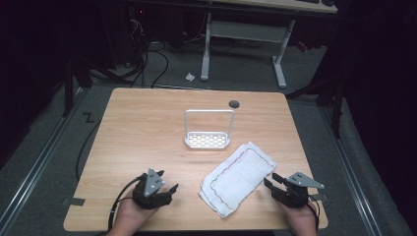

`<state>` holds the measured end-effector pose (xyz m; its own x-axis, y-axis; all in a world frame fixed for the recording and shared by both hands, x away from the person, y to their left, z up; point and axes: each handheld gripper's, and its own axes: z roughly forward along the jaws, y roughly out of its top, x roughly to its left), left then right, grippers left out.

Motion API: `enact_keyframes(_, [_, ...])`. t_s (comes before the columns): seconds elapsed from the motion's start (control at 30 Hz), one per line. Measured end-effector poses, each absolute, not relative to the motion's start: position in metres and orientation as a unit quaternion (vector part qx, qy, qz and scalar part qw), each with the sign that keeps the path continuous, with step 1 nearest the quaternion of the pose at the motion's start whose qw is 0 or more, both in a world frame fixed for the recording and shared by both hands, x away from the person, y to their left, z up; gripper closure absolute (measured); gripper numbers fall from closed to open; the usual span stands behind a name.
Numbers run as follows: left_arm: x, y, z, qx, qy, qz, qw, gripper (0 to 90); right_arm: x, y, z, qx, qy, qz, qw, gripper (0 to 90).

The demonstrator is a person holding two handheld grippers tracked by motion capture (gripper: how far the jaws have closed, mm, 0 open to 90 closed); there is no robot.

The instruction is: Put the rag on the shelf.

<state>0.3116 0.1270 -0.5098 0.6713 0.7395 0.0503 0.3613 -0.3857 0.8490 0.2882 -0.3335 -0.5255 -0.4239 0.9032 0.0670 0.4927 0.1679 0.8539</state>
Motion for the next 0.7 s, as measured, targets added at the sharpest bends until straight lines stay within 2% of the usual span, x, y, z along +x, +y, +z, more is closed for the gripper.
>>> enact_keyframes(0.13, [0.320,0.144,-0.511,0.785,0.372,0.201,0.452,34.9,0.289,-0.332,-0.526,0.481,0.727,0.428,0.238,55.3])
enact_keyframes(0.23, [0.324,0.144,-0.513,0.786,0.382,0.177,0.452,39.4,0.288,-0.331,-0.525,0.477,0.730,0.427,0.239,55.5])
enact_keyframes(0.3, [0.325,0.141,-0.514,0.786,0.385,0.171,0.453,45.6,0.288,-0.331,-0.526,0.479,0.729,0.427,0.237,56.2])
enact_keyframes(0.4, [0.334,0.131,-0.513,0.783,0.385,0.117,0.474,63.0,0.289,-0.331,-0.526,0.486,0.728,0.420,0.239,67.0])
enact_keyframes(0.43, [0.337,0.127,-0.512,0.782,0.387,0.102,0.477,74.7,0.289,-0.330,-0.524,0.492,0.728,0.414,0.238,77.7])
enact_keyframes(0.47, [0.339,0.121,-0.512,0.784,0.384,0.105,0.476,80.4,0.289,-0.330,-0.523,0.494,0.728,0.412,0.237,82.1])
enact_keyframes(0.5, [0.342,0.114,-0.512,0.786,0.381,0.106,0.476,80.4,0.289,-0.330,-0.523,0.494,0.728,0.412,0.237,82.1])
enact_keyframes(0.6, [0.352,0.085,-0.513,0.802,0.361,0.110,0.464,89.9,0.286,-0.332,-0.518,0.490,0.726,0.415,0.247,89.7])
enact_keyframes(0.7, [0.360,0.048,-0.517,0.828,0.327,0.109,0.443,89.9,0.286,-0.332,-0.519,0.488,0.728,0.414,0.245,89.5])
